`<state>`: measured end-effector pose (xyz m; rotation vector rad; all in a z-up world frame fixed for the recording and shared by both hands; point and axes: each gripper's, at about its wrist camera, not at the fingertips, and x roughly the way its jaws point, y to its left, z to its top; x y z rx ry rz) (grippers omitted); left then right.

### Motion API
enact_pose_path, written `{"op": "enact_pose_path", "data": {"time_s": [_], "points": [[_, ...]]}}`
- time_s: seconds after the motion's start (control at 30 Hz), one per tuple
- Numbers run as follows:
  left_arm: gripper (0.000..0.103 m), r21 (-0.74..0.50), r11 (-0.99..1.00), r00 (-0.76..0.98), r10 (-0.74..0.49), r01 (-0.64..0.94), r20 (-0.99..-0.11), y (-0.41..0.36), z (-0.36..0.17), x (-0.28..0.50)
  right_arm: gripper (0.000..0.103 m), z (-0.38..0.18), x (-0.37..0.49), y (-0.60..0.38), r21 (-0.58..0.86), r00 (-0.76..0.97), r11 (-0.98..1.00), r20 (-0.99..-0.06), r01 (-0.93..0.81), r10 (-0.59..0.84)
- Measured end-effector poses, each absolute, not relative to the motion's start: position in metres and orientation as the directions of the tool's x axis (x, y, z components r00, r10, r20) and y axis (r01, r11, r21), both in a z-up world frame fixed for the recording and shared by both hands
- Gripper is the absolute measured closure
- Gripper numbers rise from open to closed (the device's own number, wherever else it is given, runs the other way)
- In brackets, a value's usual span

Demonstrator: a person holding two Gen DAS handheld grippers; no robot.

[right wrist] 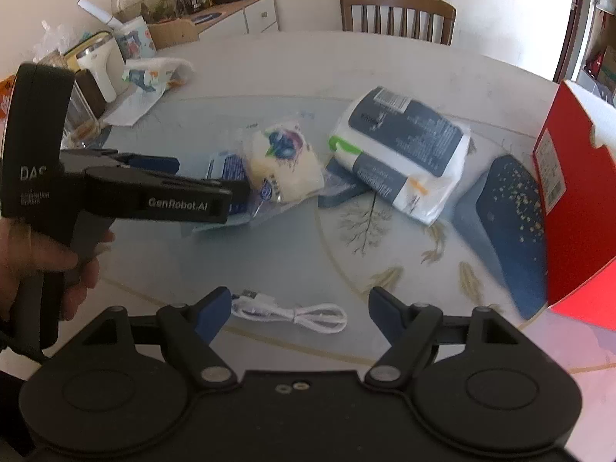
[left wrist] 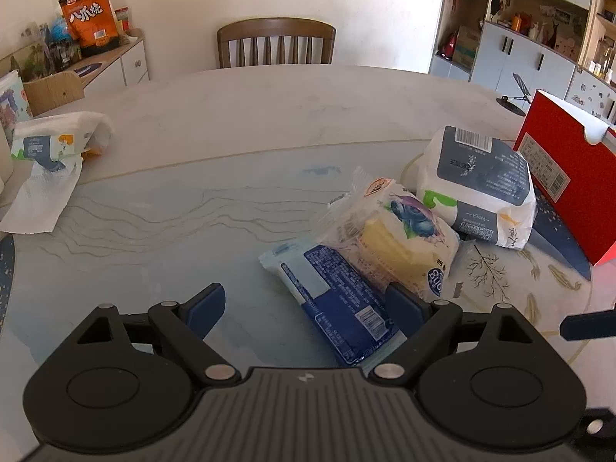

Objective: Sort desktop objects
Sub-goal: 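Move left tool toward the blue biscuit pack while right tool approaches the white cable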

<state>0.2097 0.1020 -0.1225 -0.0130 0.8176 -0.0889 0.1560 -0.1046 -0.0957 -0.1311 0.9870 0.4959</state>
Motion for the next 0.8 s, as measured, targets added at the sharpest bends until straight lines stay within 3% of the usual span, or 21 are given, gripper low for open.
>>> {"op": "enact_pose_path", "data": {"time_s": [0.57, 0.8], "points": [[0.013, -0.036, 0.998, 0.680, -0.067, 0.060, -0.730, 0.121, -0.125, 0.215, 0.020, -0.118, 0.155, -0.097, 0.067, 0.476, 0.917, -0.839, -0.392, 0.265], [0.020, -0.039, 0.996, 0.676, -0.085, 0.083, -0.732, 0.117, -0.128, 0.219, 0.018, -0.118, 0.154, -0.093, 0.050, 0.488, 0.912, -0.832, -0.407, 0.263]]}}
